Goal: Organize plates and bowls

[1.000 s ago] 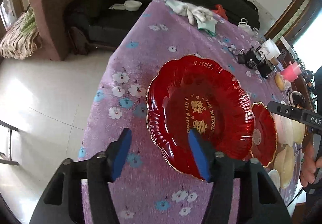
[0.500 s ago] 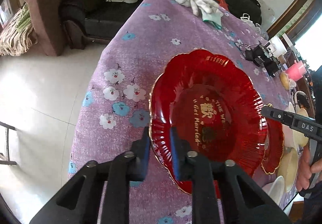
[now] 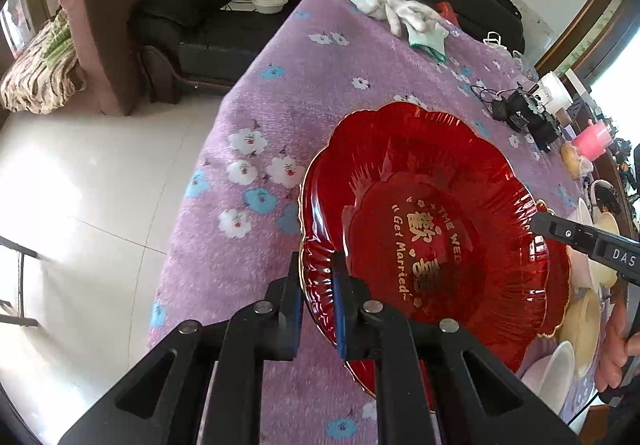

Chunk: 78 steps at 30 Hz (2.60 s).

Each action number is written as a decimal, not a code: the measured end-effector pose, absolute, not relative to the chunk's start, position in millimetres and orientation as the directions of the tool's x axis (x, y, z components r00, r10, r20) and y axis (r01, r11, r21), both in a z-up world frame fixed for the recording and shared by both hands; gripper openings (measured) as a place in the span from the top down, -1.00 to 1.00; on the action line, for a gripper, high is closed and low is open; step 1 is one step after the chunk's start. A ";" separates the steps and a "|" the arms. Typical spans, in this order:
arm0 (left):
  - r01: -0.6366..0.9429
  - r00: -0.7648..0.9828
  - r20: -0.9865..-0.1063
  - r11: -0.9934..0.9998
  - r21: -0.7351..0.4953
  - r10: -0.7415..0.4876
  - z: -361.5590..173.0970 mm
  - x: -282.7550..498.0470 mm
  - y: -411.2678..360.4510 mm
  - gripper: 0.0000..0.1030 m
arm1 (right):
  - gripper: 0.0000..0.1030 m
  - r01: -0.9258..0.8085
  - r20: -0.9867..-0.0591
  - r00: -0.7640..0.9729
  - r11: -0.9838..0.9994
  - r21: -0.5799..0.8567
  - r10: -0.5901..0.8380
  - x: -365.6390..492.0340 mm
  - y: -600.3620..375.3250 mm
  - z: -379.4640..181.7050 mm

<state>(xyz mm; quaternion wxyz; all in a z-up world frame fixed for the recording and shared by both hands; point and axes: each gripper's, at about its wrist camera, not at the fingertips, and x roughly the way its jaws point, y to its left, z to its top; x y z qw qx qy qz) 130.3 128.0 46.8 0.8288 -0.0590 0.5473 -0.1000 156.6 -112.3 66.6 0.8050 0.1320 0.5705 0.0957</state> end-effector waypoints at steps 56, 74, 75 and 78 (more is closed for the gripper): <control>0.622 0.340 -0.808 0.759 -0.190 -0.481 142.2 -99.1 -168.6 0.71 | 0.82 0.383 -0.758 0.621 0.768 0.514 0.197 -237.2 -350.2 158.4; 0.765 0.191 -0.846 0.616 -0.190 -0.498 72.4 -148.9 -346.5 0.71 | 0.82 0.638 -0.849 0.527 0.643 0.424 0.038 -348.8 -476.0 106.0; 0.767 0.189 -0.848 0.614 -0.187 -0.495 68.9 -149.9 -351.4 0.71 | 0.82 0.645 -0.855 0.518 0.641 0.416 0.033 -350.1 -481.7 101.4; 0.771 0.184 -0.855 0.611 -0.180 -0.484 57.8 -152.4 -363.8 0.71 | 0.82 0.662 -0.867 0.498 0.636 0.397 0.023 -351.6 -495.0 92.3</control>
